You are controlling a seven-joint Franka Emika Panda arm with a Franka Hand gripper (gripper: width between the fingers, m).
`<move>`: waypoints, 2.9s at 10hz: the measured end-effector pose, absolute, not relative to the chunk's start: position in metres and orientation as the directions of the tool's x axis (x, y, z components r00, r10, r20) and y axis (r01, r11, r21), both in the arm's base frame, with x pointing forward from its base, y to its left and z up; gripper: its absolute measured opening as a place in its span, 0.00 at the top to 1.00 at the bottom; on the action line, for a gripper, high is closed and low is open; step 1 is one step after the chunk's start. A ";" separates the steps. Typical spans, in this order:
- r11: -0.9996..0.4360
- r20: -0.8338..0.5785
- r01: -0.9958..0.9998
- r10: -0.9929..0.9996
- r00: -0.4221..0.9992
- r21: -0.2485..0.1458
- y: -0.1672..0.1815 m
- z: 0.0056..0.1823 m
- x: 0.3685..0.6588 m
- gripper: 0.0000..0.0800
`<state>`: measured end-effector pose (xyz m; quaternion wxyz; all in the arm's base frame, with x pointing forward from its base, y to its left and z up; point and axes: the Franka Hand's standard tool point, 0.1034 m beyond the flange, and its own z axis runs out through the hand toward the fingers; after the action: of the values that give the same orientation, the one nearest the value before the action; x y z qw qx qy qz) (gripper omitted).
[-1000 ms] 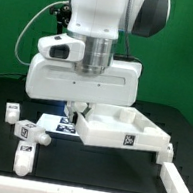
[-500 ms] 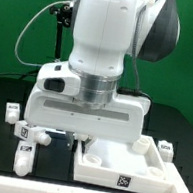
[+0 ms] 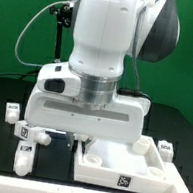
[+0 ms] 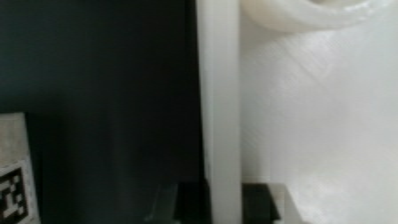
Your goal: Assemble one leg
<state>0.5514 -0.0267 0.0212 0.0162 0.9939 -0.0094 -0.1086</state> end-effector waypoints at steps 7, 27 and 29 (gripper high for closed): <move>-0.995 -0.211 -0.103 -0.104 0.972 0.017 -0.024 0.010 0.575 0.93; -0.996 -0.572 -0.014 -0.065 0.818 0.093 0.114 0.086 0.496 0.19; -0.987 -0.668 -0.100 -0.158 0.727 0.125 0.128 0.070 0.486 0.19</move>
Offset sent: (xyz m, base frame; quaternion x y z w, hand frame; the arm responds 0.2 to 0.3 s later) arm 0.0118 0.0142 -0.0319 0.0270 -0.0144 0.1102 0.9934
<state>0.4862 0.1281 0.0702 0.0402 0.9283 -0.0696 -0.3629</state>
